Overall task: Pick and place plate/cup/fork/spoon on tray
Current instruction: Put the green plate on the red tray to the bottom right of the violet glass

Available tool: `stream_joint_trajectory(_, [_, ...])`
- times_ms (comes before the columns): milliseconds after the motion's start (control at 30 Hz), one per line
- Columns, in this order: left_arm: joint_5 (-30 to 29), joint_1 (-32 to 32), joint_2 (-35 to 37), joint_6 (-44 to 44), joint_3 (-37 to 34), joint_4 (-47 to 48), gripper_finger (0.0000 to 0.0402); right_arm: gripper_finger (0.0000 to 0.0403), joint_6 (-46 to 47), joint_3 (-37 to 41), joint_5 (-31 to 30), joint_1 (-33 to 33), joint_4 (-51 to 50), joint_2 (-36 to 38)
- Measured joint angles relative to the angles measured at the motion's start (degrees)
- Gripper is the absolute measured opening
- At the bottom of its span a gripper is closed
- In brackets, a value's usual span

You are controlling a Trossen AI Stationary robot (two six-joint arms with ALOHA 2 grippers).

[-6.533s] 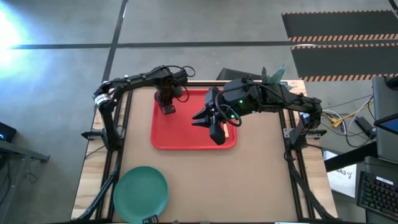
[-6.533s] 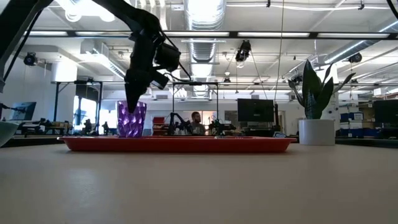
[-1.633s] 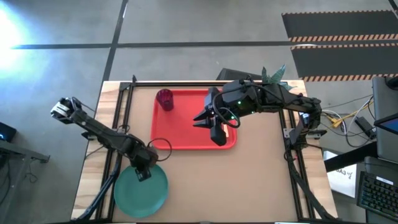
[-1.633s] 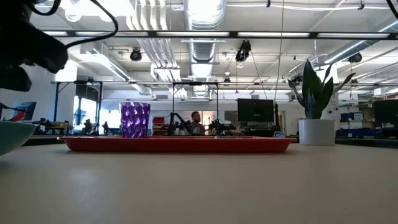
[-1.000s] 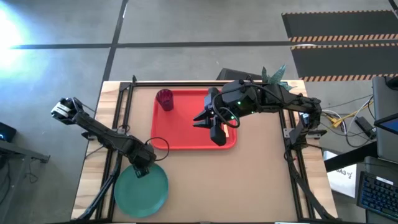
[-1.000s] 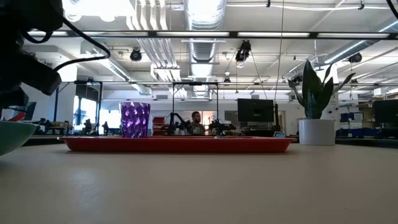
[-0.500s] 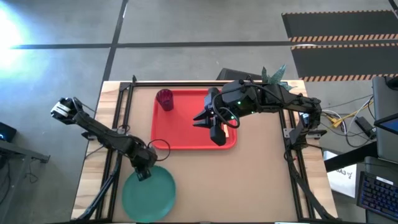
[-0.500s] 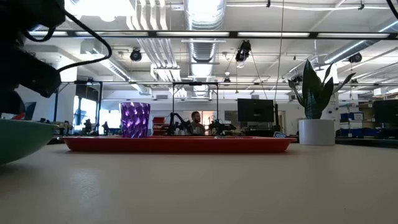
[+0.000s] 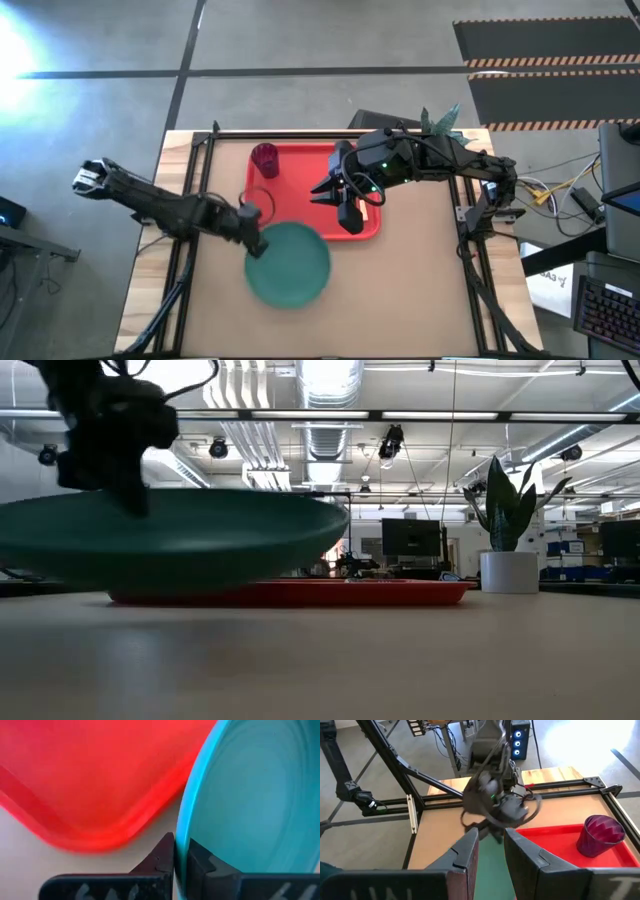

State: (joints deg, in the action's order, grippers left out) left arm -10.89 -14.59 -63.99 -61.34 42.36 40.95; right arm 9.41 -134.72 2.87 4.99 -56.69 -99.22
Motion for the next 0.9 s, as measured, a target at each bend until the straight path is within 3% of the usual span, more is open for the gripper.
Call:
stream_joint_trajectory(300, [-9.1,10.0,3.7,1.9,-0.6,-4.4,0.0001,0.0082,-0.5,0.0,0.1,0.0,-0.1,0.0])
stream_joint_trajectory(567, [-8.6,15.8,-1.0,3.8,-0.8,-6.7,0.0001,0.0082,-1.6,0.0,0.1,0.0,-0.5,0.0])
stream_joint_trajectory(900, [-5.7,23.1,-7.4,13.1,-0.1,-15.2,0.0,0.0082,-2.0,0.0,0.1,0.0,-0.7,0.0])
